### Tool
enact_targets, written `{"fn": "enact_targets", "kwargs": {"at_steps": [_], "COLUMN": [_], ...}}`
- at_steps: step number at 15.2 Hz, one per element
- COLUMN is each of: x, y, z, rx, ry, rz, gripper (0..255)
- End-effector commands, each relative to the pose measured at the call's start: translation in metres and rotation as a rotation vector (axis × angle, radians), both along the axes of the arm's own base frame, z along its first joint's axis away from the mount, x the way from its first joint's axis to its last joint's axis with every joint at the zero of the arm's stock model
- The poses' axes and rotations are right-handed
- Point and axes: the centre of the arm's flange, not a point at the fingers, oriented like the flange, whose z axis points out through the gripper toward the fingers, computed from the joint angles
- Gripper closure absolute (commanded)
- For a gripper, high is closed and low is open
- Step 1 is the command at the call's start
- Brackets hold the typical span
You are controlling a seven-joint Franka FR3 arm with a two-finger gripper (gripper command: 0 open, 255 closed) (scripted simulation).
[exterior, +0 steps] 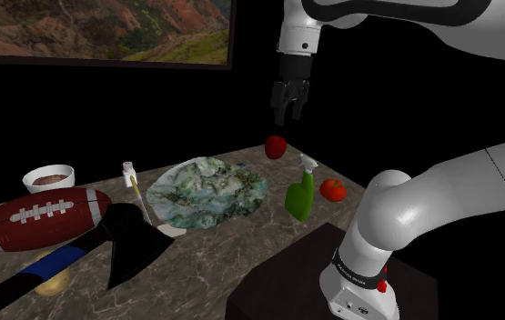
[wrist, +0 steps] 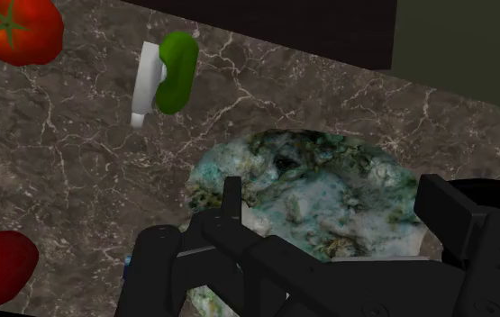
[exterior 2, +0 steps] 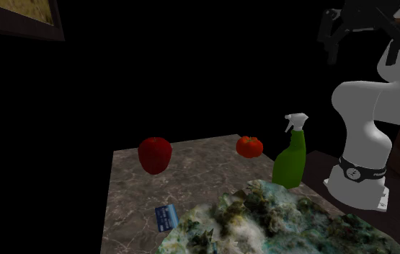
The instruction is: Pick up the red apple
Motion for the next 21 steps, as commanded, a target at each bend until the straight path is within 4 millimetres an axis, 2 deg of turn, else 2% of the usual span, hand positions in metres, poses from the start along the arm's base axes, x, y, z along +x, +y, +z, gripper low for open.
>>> {"fn": "enact_targets", "kwargs": {"at_steps": [1,11,21], "x": [0.000,0.021,0.053], "y": [0.000,-0.107,-0.215], "z": [0.000,-0.061,-0.118], "rx": [0.000,-0.012,-0.025], "ry": [0.000,-0.121,-0.242], "rz": [0.000,0.030,0.060], "gripper": [0,0,0]}}
